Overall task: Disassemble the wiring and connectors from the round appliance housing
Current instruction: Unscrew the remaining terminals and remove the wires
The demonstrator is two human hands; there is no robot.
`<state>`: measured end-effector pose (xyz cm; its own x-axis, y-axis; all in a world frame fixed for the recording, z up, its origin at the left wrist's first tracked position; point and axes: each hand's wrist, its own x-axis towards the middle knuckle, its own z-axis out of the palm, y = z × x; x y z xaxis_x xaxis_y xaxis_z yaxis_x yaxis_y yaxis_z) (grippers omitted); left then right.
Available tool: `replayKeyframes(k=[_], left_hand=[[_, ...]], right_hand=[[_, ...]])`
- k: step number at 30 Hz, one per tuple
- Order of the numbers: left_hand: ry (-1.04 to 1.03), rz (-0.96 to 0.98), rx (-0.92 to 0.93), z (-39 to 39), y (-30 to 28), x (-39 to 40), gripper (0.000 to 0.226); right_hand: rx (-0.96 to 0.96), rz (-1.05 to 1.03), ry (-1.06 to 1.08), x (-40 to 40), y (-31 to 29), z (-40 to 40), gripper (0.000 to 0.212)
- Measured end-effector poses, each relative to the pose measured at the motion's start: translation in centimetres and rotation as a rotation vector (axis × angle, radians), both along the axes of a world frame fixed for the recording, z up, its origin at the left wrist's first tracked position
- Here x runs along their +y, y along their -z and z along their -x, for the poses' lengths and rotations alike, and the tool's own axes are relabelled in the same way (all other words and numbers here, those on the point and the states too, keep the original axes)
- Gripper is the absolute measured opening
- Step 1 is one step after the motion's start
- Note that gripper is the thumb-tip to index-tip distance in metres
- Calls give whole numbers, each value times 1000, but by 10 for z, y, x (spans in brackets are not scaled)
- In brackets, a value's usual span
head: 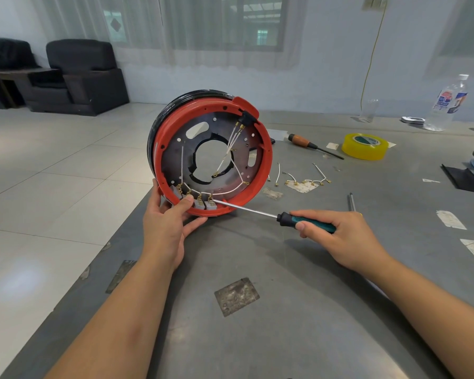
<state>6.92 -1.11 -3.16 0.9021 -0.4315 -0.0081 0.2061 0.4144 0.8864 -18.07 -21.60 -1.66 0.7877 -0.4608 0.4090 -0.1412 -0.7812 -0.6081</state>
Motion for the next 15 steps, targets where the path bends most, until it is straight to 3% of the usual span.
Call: replayKeyframes(k=[6, 15], left_hand=[[6, -17, 1, -1, 0, 0, 74], [5, -40, -3, 0, -1, 0, 71]], right_hand=[[1, 43, 18, 2, -2, 1, 28], [77, 214, 45, 5, -3, 4, 50]])
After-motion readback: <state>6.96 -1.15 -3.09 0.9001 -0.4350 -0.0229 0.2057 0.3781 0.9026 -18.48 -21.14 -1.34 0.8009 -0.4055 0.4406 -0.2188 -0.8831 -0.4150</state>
